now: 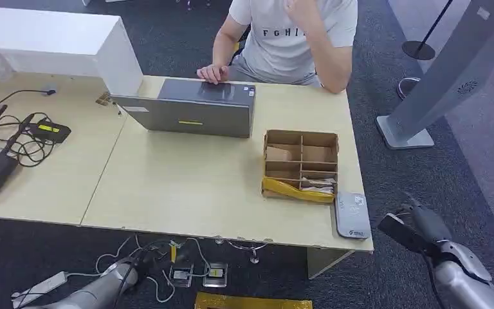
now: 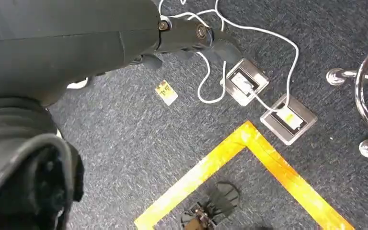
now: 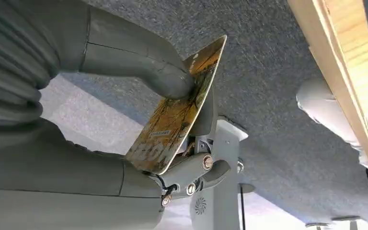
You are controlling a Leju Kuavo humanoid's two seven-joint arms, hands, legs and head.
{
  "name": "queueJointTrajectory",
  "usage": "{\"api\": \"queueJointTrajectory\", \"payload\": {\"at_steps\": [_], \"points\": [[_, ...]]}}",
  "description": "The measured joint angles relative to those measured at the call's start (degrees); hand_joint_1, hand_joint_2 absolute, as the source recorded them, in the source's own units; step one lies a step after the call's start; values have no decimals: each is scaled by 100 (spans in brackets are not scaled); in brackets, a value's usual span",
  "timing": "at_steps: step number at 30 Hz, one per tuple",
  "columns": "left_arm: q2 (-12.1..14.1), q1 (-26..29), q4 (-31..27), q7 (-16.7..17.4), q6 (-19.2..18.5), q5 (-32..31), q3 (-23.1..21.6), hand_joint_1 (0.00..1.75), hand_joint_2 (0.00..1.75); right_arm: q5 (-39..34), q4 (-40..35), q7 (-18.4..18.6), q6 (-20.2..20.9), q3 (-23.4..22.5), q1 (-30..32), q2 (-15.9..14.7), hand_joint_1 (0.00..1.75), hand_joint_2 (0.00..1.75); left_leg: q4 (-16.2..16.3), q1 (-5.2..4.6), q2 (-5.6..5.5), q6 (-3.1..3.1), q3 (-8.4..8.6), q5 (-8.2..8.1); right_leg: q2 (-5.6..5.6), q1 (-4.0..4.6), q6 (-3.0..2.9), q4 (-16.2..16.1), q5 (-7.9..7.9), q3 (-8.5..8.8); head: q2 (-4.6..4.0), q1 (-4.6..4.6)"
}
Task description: Pass the card to the sensor for recognition and then transmit it.
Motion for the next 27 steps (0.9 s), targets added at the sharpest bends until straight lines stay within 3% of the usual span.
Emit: {"api": "queueJointTrajectory", "payload": {"at_steps": [27], "points": [[57, 173, 2, -752, -193, -4, 46, 0, 0, -164, 120, 70, 11, 151, 20, 114, 175, 175, 0, -2, 2, 0, -19, -1, 6, -2, 0, -2, 0, -16, 0, 0]]}}
